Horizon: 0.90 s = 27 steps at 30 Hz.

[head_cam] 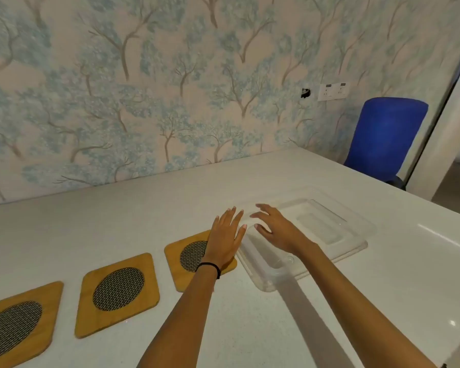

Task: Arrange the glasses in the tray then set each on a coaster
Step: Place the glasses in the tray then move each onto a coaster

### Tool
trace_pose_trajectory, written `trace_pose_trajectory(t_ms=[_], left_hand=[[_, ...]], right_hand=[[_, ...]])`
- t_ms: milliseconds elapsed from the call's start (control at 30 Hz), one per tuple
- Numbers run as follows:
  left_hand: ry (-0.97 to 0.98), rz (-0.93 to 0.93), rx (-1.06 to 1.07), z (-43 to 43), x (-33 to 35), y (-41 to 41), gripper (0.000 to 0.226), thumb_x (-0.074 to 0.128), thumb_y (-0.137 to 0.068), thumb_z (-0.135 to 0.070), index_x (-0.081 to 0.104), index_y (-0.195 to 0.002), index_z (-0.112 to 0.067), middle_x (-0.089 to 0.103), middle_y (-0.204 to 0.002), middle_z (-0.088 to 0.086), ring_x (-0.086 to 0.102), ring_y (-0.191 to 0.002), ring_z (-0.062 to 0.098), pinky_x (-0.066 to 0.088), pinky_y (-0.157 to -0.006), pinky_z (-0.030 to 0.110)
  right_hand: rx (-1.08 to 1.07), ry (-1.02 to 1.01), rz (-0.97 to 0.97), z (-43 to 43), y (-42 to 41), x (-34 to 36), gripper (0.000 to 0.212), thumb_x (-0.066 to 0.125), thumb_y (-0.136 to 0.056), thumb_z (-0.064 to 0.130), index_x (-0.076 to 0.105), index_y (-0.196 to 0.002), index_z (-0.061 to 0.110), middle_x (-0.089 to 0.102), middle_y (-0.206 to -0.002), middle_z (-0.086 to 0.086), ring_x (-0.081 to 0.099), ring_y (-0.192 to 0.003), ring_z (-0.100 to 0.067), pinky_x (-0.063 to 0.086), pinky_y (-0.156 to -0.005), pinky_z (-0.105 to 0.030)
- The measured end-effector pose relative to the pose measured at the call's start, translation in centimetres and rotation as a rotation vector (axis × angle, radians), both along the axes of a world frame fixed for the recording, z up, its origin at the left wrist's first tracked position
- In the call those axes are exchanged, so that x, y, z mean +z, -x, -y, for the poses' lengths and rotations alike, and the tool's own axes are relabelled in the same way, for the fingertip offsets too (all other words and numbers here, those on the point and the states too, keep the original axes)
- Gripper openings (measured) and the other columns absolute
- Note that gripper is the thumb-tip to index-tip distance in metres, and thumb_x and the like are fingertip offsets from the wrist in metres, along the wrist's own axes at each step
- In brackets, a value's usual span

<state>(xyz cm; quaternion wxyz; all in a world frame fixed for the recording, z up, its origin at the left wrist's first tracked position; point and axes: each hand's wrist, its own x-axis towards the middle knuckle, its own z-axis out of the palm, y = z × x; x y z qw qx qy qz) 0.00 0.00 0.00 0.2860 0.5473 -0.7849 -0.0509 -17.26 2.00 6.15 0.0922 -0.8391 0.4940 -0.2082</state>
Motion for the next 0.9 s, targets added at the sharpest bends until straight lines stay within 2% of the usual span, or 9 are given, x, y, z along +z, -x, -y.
trace_pose_trajectory(t_ms=[200,400,700,900], left_hand=[[-0.017,-0.112,-0.011,0.3,-0.8,0.0,0.045,0.028,-0.099,-0.038,0.027,-0.142,-0.026,0.026,-0.154,0.002,0.018,-0.143,0.017,0.012,-0.119,0.039],[-0.023,-0.18,-0.006,0.7,-1.7,0.0,0.046,0.029,-0.098,-0.039,0.028,-0.142,-0.026,0.028,-0.154,-0.001,0.015,-0.144,0.013,0.013,-0.12,0.041],[-0.052,-0.219,-0.001,0.8,-1.8,0.0,0.046,0.029,-0.097,-0.043,0.03,-0.141,-0.028,0.023,-0.155,-0.005,0.009,-0.144,0.009,0.008,-0.118,0.043],[-0.067,-0.219,0.0,0.9,-1.9,0.1,0.046,0.029,-0.097,-0.044,0.029,-0.141,-0.029,0.021,-0.156,-0.005,0.006,-0.144,0.008,0.007,-0.118,0.044]], right_hand=[[-0.035,-0.178,-0.031,-0.2,-0.3,-1.4,0.038,0.041,-0.097,0.031,0.045,-0.133,0.02,0.041,-0.146,-0.004,0.037,-0.133,-0.021,0.03,-0.112,-0.036],[-0.111,-0.185,-0.078,0.5,-0.2,-1.3,0.042,0.042,-0.096,0.035,0.043,-0.134,0.019,0.045,-0.142,-0.007,0.042,-0.129,-0.024,0.036,-0.105,-0.038],[-0.247,-0.297,-0.212,2.1,0.1,-1.3,0.058,0.043,-0.091,0.051,0.032,-0.14,0.021,0.041,-0.145,-0.011,0.049,-0.125,-0.029,0.041,-0.099,-0.04],[-0.292,-0.385,-0.168,2.4,0.0,-1.8,0.074,0.053,-0.084,0.055,0.024,-0.142,0.019,0.044,-0.143,-0.013,0.049,-0.123,-0.032,0.041,-0.099,-0.042]])
